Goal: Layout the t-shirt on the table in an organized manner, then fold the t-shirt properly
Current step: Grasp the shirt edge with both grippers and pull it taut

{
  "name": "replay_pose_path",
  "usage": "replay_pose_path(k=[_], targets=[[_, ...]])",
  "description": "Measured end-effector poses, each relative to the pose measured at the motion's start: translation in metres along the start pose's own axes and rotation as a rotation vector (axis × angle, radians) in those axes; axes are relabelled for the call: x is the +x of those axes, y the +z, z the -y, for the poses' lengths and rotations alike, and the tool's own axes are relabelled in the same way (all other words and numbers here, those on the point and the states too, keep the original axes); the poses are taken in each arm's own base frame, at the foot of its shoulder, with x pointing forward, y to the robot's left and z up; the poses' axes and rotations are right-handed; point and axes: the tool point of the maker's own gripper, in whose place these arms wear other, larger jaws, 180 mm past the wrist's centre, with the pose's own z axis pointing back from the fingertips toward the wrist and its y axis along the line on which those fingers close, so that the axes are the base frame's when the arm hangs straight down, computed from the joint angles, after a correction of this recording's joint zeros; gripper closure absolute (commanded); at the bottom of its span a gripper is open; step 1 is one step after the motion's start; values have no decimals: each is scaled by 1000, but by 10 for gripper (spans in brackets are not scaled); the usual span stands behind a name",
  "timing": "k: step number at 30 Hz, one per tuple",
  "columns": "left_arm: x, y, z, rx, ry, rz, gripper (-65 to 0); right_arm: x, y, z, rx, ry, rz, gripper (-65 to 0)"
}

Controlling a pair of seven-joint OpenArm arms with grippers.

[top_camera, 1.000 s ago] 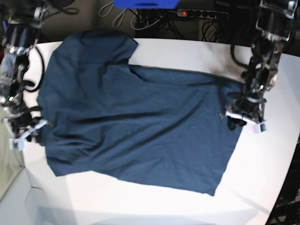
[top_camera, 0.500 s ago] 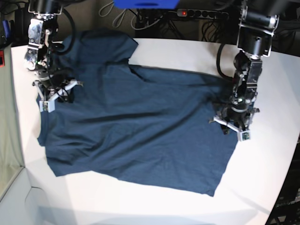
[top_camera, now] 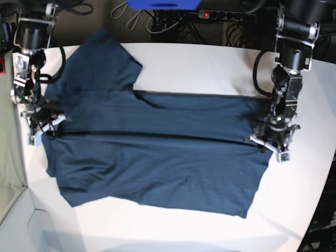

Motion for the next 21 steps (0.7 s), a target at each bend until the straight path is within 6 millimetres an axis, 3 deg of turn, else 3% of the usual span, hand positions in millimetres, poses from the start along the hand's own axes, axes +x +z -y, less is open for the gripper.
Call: replay_pose_path(k=[5,7,9,10,12,16,21], targets=[[56,17,29,-70,2,142,-236,50,20,5,-31,85,109,-193],[80,36,47,-123,3,231,-236,71,32,-1,-29,125,153,-193],[89,57,61,-174,-6,287,-236,79,45,-14,-6,163,166,-194],[85,69,67,-195,-11,303,-236,76,51,-20,7,178,158,-194],[60,84,67,-210,-12,257,-236,55,61,-26,5,208,84,-194],[35,110,22,-121,34,248,-238,22,79,-51,58,202,46,-194],[9,120,-23,-19,62,197,-239,-9,89,-60,66,167,0,-191]])
